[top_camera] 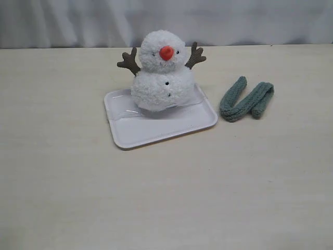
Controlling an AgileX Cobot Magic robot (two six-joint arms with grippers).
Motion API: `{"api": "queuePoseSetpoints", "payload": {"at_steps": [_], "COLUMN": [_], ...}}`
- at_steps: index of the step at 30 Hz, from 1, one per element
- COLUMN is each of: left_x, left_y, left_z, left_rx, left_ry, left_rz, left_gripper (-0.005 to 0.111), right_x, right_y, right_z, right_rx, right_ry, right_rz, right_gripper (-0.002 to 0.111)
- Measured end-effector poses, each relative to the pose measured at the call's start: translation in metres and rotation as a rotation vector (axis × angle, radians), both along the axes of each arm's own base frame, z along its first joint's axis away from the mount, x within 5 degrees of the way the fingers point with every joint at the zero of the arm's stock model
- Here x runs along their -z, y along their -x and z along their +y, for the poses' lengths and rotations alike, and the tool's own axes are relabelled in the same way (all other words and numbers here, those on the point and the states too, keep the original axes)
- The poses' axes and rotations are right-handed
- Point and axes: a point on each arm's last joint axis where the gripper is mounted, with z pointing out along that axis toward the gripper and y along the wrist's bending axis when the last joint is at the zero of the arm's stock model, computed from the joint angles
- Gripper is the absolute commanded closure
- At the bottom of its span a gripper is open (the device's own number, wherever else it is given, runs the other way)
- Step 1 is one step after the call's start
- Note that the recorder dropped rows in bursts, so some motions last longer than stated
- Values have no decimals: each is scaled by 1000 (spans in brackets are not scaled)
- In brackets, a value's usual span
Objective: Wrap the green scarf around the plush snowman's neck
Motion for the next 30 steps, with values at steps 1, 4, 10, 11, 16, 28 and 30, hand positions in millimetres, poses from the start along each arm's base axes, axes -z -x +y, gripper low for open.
{"api": "queuePoseSetpoints", "payload": {"at_steps": [1, 4, 10, 11, 16, 28, 30], "left_x": [0, 0, 0, 0, 0, 0, 0], "left_y": [0, 0, 0, 0, 0, 0, 0], "left_z": [0, 0, 0, 0, 0, 0, 0], "left_rx": [0, 0, 0, 0, 0, 0, 0], "left_ry": [0, 0, 0, 0, 0, 0, 0], "left_rz": [0, 0, 0, 0, 0, 0, 0], "left_gripper": [107, 107, 107, 107, 107, 107, 107], "right_x": [-2, -15, -49, -56, -83, -207, -202], "right_y": [-1, -2, 1, 4, 20, -22, -56], "right_z": [0, 0, 2, 2, 5, -9, -8], "right_rx": [-1, -5, -17, -21, -109, 106, 76], "right_ry": [3, 17, 54, 47, -206, -224, -218], "right_rz": [-28, -166, -545, -627, -984, -263, -22], "right_gripper": [104, 104, 104, 104, 104, 36, 37]}}
